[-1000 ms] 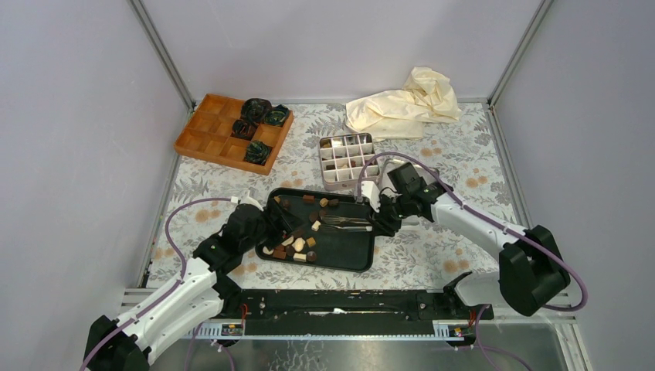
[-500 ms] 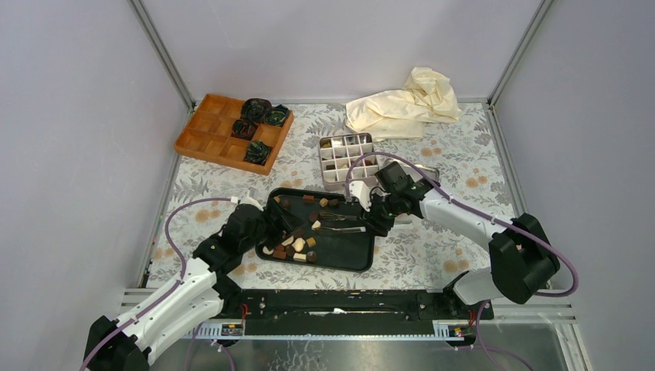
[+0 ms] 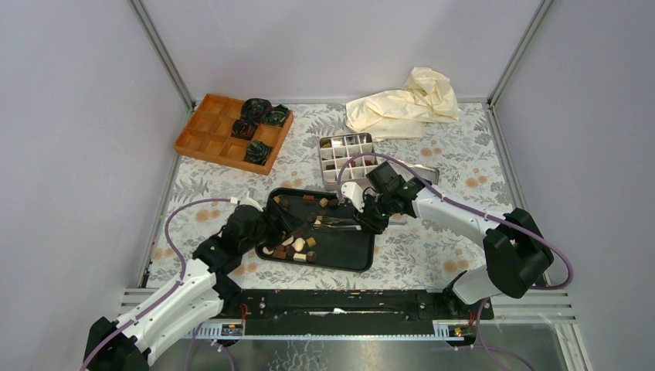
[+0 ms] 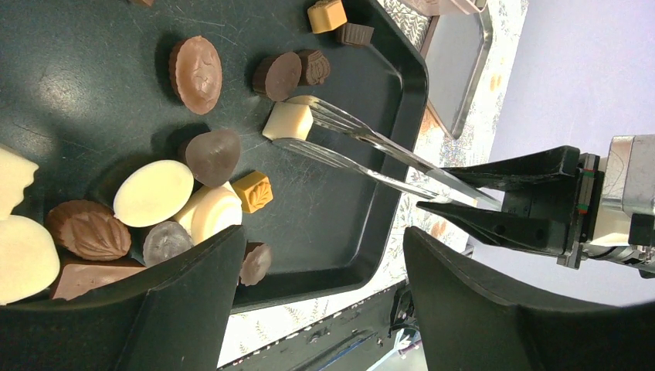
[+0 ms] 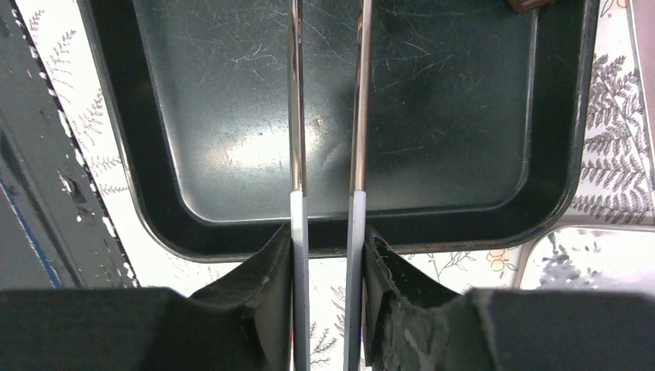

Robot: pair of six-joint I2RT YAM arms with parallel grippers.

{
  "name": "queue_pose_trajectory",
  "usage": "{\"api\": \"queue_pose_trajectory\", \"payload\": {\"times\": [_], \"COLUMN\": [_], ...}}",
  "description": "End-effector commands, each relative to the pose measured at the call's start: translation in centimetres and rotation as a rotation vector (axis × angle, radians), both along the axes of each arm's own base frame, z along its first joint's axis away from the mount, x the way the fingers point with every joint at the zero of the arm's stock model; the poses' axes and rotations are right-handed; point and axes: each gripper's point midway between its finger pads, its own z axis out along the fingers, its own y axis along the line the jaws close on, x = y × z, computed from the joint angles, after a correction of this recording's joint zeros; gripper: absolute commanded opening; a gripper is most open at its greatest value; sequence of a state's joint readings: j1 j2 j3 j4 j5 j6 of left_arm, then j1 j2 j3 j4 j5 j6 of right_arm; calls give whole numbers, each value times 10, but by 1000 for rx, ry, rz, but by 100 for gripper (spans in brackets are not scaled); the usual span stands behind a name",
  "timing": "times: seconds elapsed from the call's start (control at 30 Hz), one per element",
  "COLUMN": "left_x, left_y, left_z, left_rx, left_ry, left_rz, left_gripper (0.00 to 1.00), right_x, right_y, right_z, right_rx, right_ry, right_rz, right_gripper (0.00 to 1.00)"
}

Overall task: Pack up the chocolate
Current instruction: Pick up the fake chocolate from the plate, then place the fake chocolate in the packing box.

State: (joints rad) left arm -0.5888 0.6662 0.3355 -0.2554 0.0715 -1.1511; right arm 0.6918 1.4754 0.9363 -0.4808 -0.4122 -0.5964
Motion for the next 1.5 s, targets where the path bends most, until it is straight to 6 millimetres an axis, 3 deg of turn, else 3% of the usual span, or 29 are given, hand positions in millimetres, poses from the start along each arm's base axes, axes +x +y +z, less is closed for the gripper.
{"api": "queue_pose_trajectory", "payload": {"times": [0.0,0.13,0.27,0.37,0.57,0.73,1.03,1.47], "left_x": [3,2,2,1,0,1,-1,0], "left_y": [-6,-5,-5,-4,-3,-5,-4,-4], "left_z": [9,9,10,9,8,11,10,9], "left_rx": [-35,-41,-43,-42,-44,-37,-44,-39], "left_ry": [-40,-43,-45,-46,-43,-46,-49,-46], "left_rz": [-8,-7,-5,-3,-4,-14,-16,-14], "left_gripper": [82,82,82,82,82,82,82,82], "right_x": [14,8,-10,-12,16,59,96,108], "right_y": [10,5,0,-11,-40,-58,-59,-48], "right_z": [21,29,41,56,84,101,94,80], "right_rx": [24,41,116,214,343,382,337,272], "right_ry": [-64,-81,-28,18,-7,18,46,94], "right_rz": [-12,7,66,40,-128,-291,-342,-325], "right_gripper": [28,14,9,6,6,7,9,12]}}
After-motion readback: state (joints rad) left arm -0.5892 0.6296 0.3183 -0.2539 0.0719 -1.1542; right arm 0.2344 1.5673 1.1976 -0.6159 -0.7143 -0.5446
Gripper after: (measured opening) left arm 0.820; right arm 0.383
